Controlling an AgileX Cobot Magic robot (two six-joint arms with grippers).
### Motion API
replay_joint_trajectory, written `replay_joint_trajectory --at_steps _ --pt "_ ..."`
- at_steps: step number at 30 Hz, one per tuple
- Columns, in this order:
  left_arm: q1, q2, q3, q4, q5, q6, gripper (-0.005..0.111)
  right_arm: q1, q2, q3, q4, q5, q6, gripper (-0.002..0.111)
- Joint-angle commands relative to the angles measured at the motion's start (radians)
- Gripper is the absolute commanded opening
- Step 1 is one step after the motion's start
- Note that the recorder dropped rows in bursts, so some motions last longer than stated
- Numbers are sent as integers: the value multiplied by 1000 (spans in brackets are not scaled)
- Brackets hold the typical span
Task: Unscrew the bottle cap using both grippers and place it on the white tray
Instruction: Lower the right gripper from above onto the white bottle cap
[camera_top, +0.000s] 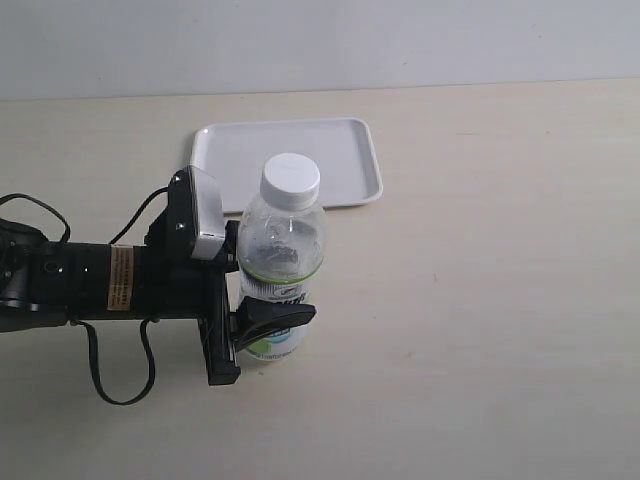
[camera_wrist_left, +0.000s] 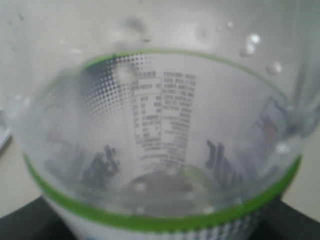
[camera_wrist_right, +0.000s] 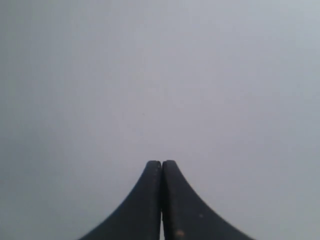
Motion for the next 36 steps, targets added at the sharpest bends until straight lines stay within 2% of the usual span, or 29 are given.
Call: replay_joint_trajectory --at_steps 1,4,6,9,17,20,26,30,32,36 --pt "-4 -14 -6 -11 -29 -8 0 -6 385 -338 -25 480 -106 0" --pt "-4 -14 -6 -11 -20 -8 0 -6 696 -612 3 936 -197 0" --pt "-4 -14 -6 -11 -20 -8 0 -6 847 -738 132 1165 -350 0" --pt "-4 -14 -6 -11 -20 -8 0 43 981 -827 184 1338 -408 0" --pt "-4 -14 -6 -11 -20 -8 0 288 1085 -887 172 1364 -388 0" --pt "-4 -14 -6 -11 -20 -8 0 359 1102 -917 201 1364 -381 4" --pt "-4 -14 -6 -11 -20 -8 0 459 1162 -970 289 1364 -381 30" --pt "-4 -14 -6 -3 -20 -8 0 514 1223 -999 289 1364 -381 57" --pt "-4 -14 -6 -2 -20 -8 0 530 1254 -1018 288 1364 -381 67" --pt "-4 -14 -6 14 -20 -8 0 569 1317 -1081 278 1364 -381 71"
